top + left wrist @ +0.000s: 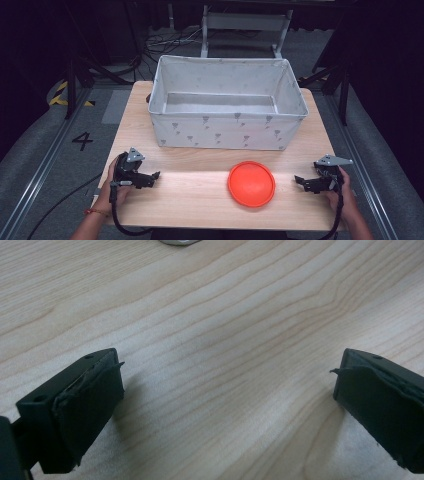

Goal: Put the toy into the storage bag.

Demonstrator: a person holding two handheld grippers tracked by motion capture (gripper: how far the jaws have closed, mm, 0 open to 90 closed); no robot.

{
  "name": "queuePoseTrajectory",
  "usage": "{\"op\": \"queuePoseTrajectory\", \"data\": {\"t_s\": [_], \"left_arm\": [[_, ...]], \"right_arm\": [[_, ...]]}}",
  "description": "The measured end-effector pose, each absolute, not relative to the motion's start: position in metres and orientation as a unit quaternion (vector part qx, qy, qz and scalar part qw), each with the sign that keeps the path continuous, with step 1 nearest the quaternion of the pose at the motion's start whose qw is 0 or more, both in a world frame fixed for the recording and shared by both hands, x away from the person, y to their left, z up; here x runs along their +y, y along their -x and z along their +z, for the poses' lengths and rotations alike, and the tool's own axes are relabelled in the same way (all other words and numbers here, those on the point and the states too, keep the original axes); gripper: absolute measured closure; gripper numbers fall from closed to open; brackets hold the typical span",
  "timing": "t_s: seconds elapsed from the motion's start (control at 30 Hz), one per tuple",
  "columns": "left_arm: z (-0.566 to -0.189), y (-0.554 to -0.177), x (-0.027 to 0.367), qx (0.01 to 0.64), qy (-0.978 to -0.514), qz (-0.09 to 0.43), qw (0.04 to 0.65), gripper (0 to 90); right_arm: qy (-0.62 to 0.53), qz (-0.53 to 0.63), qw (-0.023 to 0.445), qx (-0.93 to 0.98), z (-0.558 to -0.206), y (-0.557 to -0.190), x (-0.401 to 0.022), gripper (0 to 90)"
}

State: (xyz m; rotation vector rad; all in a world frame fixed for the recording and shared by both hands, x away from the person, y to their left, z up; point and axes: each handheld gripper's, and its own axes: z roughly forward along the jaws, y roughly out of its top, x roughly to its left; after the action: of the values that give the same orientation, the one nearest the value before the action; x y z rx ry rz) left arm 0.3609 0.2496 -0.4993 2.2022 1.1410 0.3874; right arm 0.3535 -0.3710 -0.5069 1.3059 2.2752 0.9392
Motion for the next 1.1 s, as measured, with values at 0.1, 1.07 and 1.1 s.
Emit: {"op": "queuePoseTrajectory", "data": {"t_s": [0.1,1.07,1.1], "left_arm": [[-0.499,-0.357,0.252,0.426,-0.838,0.142,0.31,0.1],[-0.499,-0.349,0.27,0.406,-0.847,0.137,0.314,0.5],[-0.499,-0.349,0.27,0.406,-0.847,0.137,0.314,0.5]], "right_arm": [[-0.465,0.331,0.178,0.801,-0.507,-0.353,-0.371,0.0],[-0.447,0.352,0.133,0.811,-0.486,-0.34,-0.367,17.7],[-0.442,0.355,0.13,0.813,-0.483,-0.34,-0.364,18.3]]}}
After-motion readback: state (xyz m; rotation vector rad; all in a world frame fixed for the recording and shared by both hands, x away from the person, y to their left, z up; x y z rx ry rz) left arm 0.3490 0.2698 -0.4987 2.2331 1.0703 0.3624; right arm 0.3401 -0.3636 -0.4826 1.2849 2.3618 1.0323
